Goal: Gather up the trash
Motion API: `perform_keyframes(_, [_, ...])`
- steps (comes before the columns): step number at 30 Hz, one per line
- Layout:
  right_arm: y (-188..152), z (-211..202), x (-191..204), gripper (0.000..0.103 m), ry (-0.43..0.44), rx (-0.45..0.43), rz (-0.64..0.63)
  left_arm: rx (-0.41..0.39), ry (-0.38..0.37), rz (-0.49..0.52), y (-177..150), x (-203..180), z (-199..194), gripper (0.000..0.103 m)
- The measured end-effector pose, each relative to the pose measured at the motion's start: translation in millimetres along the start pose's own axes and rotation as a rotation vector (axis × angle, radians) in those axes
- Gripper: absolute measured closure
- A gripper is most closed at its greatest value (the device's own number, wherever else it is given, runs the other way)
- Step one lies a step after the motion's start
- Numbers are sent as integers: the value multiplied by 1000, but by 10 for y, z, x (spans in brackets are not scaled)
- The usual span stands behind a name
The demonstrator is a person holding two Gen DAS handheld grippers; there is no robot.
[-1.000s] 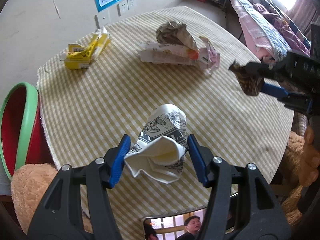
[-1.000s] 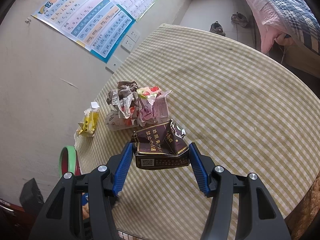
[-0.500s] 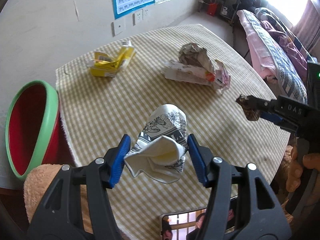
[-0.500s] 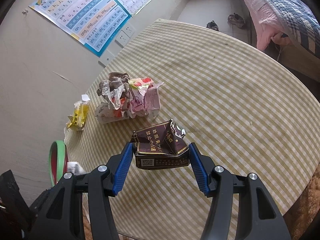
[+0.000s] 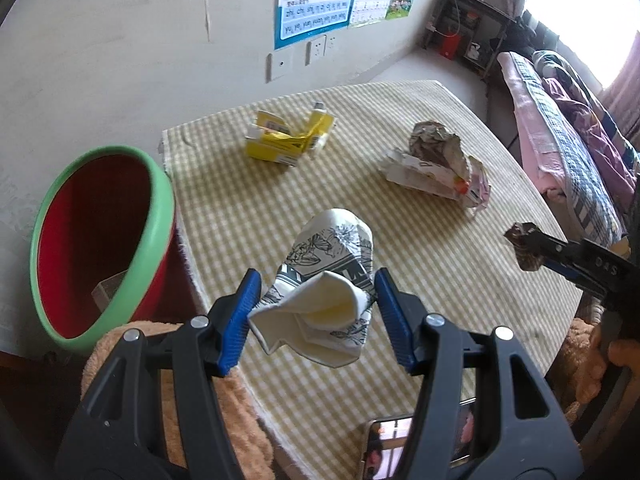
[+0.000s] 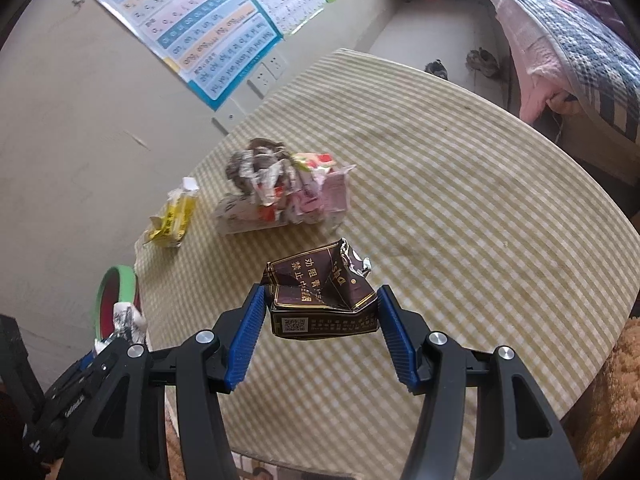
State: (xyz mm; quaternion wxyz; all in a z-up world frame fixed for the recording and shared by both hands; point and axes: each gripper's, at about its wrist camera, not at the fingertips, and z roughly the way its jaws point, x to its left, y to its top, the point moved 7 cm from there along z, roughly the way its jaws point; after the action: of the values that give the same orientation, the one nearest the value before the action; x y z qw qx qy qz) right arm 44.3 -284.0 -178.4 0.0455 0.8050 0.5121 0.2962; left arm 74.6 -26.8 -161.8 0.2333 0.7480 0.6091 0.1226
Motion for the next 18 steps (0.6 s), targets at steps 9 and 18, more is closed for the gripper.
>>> perform_keyframes(9, [-107,-166,231,48,21,-20,-24,-13,-15,-1,9,30,-24,47])
perform_keyframes(18, [-118,-371,624,48,16,-76,-132,-63,-12,2,68,82,-197,47])
